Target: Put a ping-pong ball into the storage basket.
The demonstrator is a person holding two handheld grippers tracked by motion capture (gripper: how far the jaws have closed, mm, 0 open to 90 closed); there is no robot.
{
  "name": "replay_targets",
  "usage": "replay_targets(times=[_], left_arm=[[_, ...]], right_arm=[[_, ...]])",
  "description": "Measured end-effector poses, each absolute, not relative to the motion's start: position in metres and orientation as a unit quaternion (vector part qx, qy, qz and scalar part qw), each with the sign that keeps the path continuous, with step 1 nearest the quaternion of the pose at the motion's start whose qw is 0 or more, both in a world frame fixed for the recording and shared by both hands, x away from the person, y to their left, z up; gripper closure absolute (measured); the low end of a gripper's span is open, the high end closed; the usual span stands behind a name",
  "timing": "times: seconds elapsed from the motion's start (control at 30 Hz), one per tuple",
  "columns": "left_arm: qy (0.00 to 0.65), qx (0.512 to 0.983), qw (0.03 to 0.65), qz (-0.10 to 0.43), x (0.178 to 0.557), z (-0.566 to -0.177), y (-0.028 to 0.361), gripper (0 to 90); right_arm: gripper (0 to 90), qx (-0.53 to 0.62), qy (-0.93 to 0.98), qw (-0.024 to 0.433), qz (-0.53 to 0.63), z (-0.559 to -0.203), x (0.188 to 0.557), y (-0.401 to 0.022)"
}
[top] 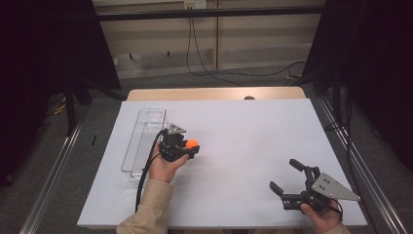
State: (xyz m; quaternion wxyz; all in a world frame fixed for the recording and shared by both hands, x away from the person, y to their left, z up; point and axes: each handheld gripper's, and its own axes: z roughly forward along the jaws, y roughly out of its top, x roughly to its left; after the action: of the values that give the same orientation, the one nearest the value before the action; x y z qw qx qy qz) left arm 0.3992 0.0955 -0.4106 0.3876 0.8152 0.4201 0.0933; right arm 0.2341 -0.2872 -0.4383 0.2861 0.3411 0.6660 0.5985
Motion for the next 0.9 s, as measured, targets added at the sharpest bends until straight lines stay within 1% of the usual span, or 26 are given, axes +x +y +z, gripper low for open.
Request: replay_targets(times=[0.9], left_arm=[[0.425, 0.809, 0.392, 0.104, 0.399, -0.400, 0.106, 50.8]], right_arm=[[2.8, 0.341, 0.666, 0.286, 0.599, -0.438, 0.234, -0.287]])
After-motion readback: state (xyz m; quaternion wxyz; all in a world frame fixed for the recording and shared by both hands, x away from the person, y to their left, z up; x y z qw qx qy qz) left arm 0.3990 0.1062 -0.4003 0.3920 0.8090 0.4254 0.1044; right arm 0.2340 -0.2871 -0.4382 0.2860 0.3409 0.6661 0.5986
